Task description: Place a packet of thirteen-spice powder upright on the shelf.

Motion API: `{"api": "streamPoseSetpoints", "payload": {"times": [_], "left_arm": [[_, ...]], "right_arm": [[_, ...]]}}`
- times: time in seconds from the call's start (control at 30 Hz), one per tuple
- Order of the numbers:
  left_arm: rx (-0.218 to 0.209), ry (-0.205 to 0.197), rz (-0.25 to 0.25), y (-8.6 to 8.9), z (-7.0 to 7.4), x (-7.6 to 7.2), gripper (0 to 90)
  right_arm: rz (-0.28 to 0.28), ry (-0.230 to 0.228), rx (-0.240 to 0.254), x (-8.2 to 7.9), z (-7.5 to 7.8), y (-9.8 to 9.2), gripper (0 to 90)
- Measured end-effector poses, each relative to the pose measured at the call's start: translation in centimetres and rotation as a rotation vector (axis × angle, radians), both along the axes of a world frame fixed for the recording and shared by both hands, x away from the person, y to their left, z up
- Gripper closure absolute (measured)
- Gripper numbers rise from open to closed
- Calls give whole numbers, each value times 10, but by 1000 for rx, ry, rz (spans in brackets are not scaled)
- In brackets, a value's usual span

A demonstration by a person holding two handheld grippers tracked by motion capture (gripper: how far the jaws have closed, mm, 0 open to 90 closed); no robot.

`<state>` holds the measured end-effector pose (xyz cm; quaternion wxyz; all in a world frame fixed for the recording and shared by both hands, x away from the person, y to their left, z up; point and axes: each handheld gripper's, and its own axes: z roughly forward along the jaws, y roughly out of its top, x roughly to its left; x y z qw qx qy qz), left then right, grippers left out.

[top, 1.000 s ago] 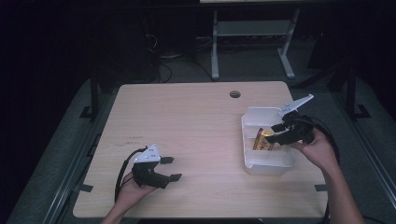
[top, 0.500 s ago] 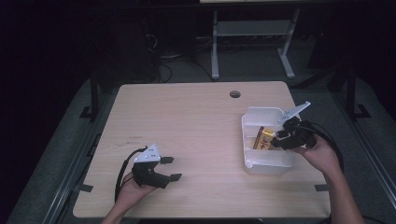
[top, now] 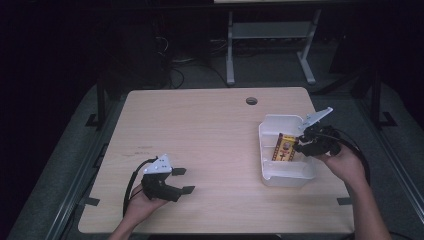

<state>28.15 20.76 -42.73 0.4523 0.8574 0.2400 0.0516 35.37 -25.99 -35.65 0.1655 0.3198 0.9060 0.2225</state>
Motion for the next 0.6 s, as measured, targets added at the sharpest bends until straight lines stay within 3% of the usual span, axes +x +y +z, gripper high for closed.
{"api": "streamPoseSetpoints", "payload": {"times": [0.33,0.6], "left_arm": [[-3,1,1,0,0,1,282],[-7,3,5,1,0,1,282]], "right_arm": [[-13,-35,30,4,0,4,584],[-6,-20,81,0,1,0,564]]}}
